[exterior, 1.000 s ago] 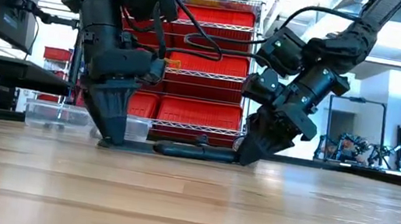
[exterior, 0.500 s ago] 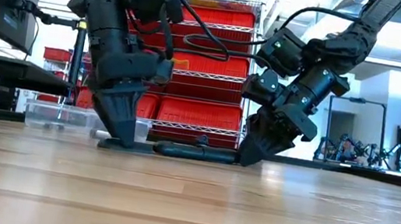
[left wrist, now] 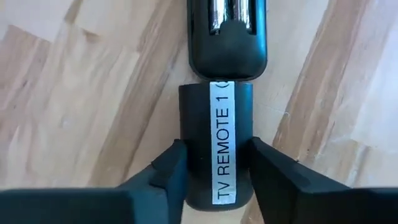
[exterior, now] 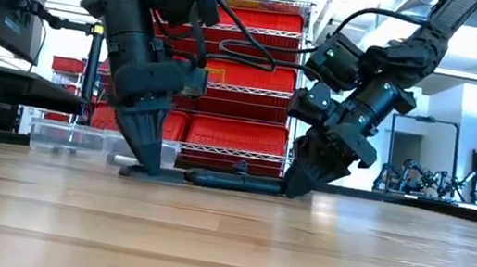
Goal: Insert battery
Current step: Close the remote control battery compartment
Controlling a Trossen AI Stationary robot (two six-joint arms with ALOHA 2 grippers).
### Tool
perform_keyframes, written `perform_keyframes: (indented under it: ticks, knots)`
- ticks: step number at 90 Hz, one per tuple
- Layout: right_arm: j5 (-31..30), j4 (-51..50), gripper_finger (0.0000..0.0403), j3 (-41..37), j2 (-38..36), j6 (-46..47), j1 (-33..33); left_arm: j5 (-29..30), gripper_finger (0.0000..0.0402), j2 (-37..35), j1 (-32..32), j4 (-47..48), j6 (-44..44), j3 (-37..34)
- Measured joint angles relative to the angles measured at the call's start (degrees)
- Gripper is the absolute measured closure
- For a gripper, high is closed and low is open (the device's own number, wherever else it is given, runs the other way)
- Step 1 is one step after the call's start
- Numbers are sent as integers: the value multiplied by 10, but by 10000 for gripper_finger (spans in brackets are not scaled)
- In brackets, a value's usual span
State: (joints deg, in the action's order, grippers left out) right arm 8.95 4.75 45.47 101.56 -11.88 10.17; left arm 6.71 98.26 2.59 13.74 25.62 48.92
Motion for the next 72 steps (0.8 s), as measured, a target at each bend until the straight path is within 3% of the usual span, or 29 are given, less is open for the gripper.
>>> perform_keyframes:
  ticks: [48,72]
  knots:
    - [0,0,191,0,0,5,0,2,296,4,1,47,-14,57]
    - [0,-45,191,0,-40,52,1,1,296,-2,1,155,-39,113]
